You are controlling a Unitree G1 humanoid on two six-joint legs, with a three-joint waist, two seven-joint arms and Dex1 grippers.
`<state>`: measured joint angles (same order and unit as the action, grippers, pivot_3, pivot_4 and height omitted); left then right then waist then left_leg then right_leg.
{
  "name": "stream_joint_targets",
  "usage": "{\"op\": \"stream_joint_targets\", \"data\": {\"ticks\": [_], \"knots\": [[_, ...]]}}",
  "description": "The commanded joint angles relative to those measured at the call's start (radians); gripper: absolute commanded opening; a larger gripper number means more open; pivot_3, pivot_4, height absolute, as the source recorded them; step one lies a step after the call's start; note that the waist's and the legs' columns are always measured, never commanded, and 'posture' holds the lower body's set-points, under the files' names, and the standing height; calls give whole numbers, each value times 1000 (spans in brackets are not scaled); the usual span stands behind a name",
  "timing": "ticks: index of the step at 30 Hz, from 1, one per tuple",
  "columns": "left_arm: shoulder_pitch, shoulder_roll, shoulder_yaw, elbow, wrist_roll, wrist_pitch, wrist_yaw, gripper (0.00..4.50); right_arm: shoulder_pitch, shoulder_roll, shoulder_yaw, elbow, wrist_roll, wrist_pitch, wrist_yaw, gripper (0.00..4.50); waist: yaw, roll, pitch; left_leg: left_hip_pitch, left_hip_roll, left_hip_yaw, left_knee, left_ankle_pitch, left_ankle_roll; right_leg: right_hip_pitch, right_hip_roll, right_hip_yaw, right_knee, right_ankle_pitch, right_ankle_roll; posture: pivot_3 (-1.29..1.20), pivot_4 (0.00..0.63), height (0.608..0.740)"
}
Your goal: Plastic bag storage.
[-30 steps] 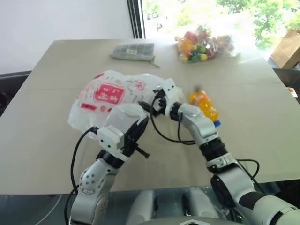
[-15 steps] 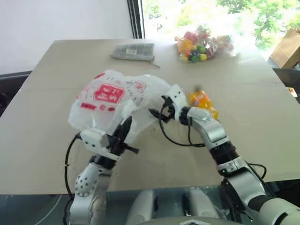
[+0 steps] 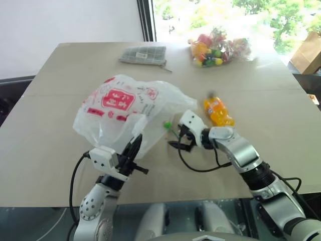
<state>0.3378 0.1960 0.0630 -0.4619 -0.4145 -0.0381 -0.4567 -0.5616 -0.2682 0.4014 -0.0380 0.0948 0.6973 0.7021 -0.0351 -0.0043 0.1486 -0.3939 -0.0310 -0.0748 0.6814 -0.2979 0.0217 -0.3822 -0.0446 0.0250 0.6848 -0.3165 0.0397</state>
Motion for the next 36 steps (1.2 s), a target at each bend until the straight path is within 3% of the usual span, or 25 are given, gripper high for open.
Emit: {"op": "stream_joint_targets", "data": {"ticks": [1,7,14,20,26,32,36], "knots": [[6,2,0,-20,4,-24,-4,0,-14,-10,-7,-27,-14,-16,-8,3089,0,0,0,0,0,0,0,0,0,0,0,0,0,0,0,0,150,740],[11,1,-11,-50,4,-22,-2,0,-34,-31,7,-11,-39,-48,-1,71,0,0,0,0,0,0,0,0,0,0,0,0,0,0,0,0,150,740],[-13,4,-29,-85,5,-29,-1,0,-115,45,-16,0,-18,-79,-3,29,-3,0,0,0,0,0,0,0,0,0,0,0,0,0,0,0,150,740],[-54,6,-46,-135,-3,-6,13,0,-171,11,66,-43,28,-128,195,29,1,0,0,0,0,0,0,0,0,1,0,-1,-2,0,0,0,150,740],[-57,6,-47,-146,3,-14,16,0,-197,10,103,-11,29,-182,270,29,0,0,0,0,0,-1,0,0,0,1,0,-1,-3,0,0,0,150,740],[0,23,-99,-119,63,-67,-19,0,-297,262,43,142,7,-206,57,29,-10,0,0,0,0,-1,-2,0,0,-2,2,2,-1,0,0,0,150,740],[0,28,-92,-116,76,-79,-10,0,-312,328,26,157,20,-210,33,1310,6,0,0,-2,-1,-1,-3,1,-2,-7,1,2,2,0,0,0,150,740]]}}
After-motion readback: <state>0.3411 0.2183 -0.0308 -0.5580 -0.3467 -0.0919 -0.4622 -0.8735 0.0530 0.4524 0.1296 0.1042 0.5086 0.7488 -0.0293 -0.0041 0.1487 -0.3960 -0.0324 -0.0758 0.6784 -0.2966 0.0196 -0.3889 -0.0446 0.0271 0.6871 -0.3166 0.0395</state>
